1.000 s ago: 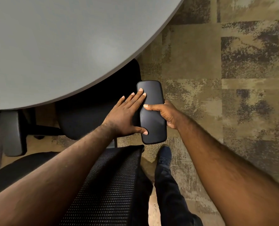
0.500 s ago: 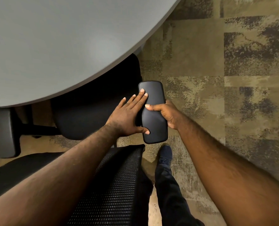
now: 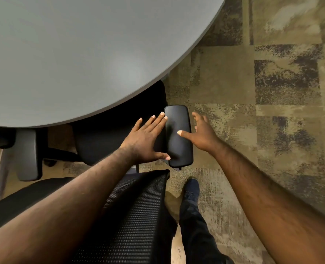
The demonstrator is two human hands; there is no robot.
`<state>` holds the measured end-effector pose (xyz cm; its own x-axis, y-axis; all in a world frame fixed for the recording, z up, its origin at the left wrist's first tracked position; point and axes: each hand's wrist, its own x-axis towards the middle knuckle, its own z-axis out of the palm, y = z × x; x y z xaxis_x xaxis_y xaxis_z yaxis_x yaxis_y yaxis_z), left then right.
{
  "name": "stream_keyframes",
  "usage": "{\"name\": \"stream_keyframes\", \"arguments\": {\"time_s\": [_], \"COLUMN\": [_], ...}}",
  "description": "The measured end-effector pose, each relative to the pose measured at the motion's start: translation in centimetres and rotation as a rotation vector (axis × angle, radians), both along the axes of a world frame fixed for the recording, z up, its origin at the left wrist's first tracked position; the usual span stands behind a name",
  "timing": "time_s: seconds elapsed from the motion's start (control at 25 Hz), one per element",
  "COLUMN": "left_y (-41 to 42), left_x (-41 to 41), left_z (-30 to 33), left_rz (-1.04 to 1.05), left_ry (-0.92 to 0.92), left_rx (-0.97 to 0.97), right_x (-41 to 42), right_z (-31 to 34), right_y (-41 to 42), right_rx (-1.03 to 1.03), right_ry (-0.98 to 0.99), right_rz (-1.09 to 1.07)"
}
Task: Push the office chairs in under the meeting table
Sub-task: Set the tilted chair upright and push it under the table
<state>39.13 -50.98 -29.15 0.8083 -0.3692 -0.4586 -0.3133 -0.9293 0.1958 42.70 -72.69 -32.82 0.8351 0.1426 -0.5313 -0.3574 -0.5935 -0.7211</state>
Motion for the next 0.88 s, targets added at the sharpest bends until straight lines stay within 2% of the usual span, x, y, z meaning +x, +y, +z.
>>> {"name": "stream_keyframes", "arguments": {"time_s": [0.2, 0.44, 0.6, 0.76, 0.88], "left_y": [1.5, 2.1, 2.7, 5.1, 7.9], "left_x": [0.1, -1.0, -3.0, -5.6, -8.1], "left_z": [7.2, 15.5, 19.6, 23.0, 24.9], "left_rz": [-0.007, 0.110, 0.162, 0.198, 0.236], "left_ry": [-0.091, -0.171, -0.156, -0.150, -0.219], "left_rx": [0.015, -0.018, -0.093, -0.189, -0.240], "right_x": [0.2, 0.2, -0.6, -2.4, -4.6], "right_z": [6.9, 14.9, 19.5, 22.8, 24.3], "right_y": [-0.1, 0.3, 0.9, 1.8, 2.9], "right_rx": [-0.084, -0.013, -0.004, 0.018, 0.066], "right_ry": [-0.260, -0.360, -0.449, -0.537, -0.554], "right_rz": [0.192, 0.252, 0.286, 0.289, 0.233]}}
